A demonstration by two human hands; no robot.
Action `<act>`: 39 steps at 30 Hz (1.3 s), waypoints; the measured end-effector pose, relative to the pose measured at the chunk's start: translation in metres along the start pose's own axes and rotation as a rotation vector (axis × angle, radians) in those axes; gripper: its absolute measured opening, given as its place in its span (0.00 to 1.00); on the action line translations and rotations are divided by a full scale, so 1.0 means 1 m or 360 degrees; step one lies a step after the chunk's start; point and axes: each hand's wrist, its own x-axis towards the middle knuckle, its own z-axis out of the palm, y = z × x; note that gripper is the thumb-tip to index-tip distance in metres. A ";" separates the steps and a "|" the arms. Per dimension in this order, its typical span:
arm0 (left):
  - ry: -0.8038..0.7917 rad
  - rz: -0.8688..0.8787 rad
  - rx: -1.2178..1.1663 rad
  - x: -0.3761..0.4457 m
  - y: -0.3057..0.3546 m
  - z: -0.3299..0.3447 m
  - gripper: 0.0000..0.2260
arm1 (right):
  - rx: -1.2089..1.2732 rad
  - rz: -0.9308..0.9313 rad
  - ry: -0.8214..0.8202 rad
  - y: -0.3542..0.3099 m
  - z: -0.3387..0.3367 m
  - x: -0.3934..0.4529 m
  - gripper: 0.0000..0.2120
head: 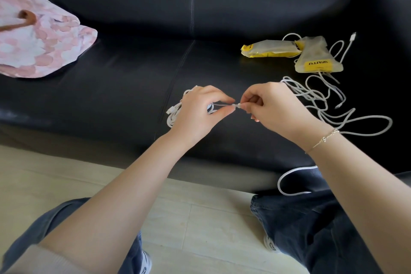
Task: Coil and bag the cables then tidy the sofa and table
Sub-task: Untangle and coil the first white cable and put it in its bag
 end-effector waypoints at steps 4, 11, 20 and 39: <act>0.0002 0.0058 0.0041 0.001 -0.002 0.003 0.04 | 0.0011 -0.0011 -0.0003 0.001 -0.001 -0.001 0.04; 0.0018 0.0090 0.0366 -0.006 -0.021 -0.006 0.04 | -0.0039 0.0068 -0.0020 0.005 -0.009 -0.002 0.05; -0.0104 0.0024 0.0289 -0.013 -0.034 -0.010 0.03 | 0.0195 0.0192 -0.0366 0.010 -0.025 -0.003 0.06; -0.0180 -0.0015 0.0231 -0.019 -0.035 -0.010 0.03 | -0.0006 -0.0079 -0.0062 0.002 0.051 0.047 0.06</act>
